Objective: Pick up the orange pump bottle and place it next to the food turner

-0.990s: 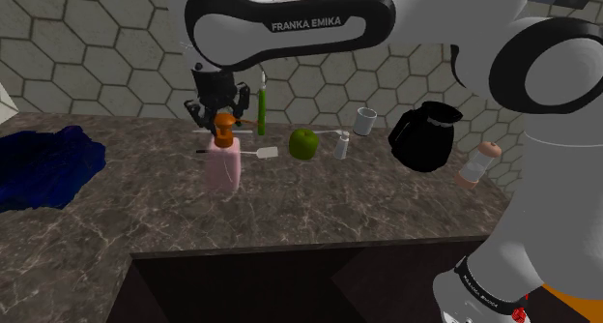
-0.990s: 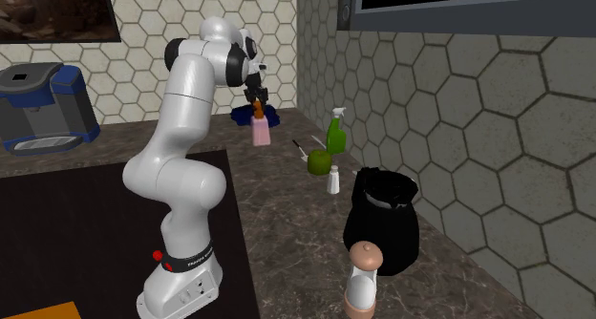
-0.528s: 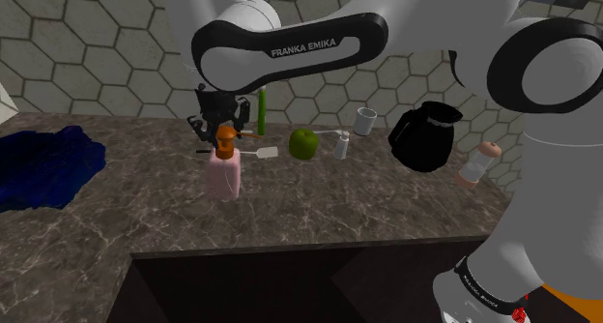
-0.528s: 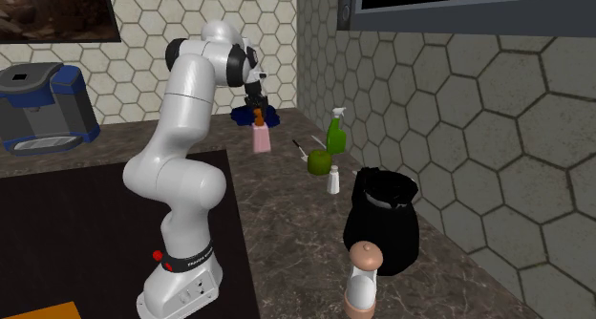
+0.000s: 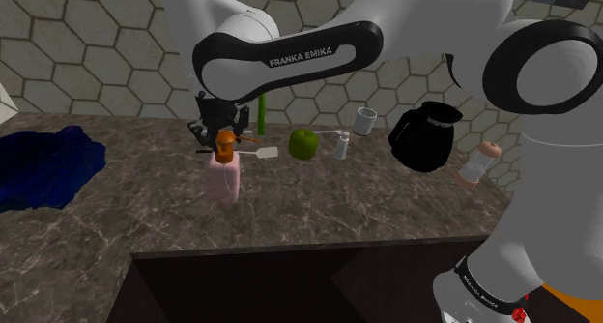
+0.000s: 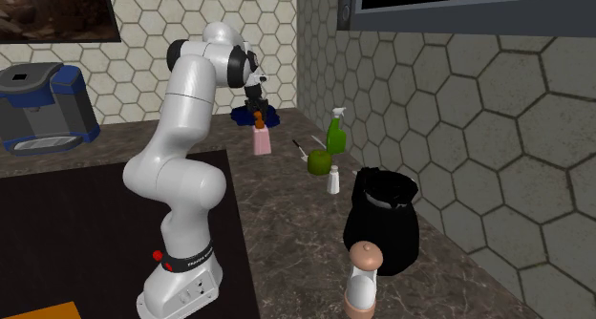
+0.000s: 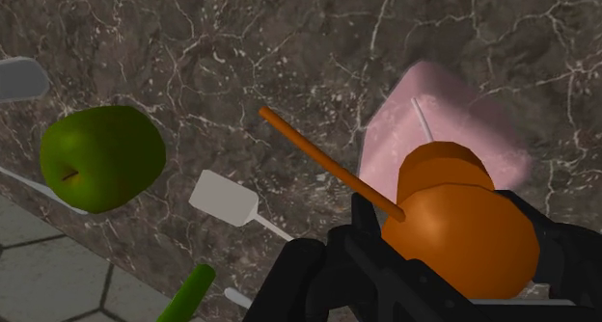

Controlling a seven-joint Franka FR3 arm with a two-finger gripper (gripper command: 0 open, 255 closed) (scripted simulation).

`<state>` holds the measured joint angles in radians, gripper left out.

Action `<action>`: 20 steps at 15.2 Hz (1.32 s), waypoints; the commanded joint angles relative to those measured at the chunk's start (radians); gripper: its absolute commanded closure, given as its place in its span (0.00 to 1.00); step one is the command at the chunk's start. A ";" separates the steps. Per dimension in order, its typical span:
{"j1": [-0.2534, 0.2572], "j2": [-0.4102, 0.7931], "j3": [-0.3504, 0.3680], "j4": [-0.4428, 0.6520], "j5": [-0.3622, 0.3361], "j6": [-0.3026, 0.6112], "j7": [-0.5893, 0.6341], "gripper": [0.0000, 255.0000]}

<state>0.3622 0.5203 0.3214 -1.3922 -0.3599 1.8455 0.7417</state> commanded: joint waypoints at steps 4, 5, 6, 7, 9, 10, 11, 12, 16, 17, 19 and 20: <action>0.000 0.000 0.000 0.000 0.000 0.000 0.000 0.00; 0.000 0.000 0.000 0.000 0.000 0.000 0.000 0.00; 0.000 0.000 0.000 0.000 0.000 0.000 0.000 0.00; 0.000 0.000 0.000 0.000 0.000 0.000 0.000 0.00; 0.005 -0.004 0.002 0.026 0.003 -0.030 -0.004 0.00; 0.011 -0.007 0.005 0.055 0.006 -0.061 -0.007 0.00; 0.017 -0.008 0.006 0.087 0.008 -0.093 -0.011 0.00; 0.023 -0.008 0.007 0.113 0.009 -0.120 -0.013 0.00; 0.022 -0.008 0.008 0.113 0.009 -0.120 -0.013 0.00; 0.022 -0.008 0.008 0.113 0.009 -0.120 -0.013 0.00; 0.022 -0.008 0.008 0.113 0.009 -0.120 -0.013 0.00; 0.022 -0.008 0.008 0.113 0.009 -0.120 -0.013 0.00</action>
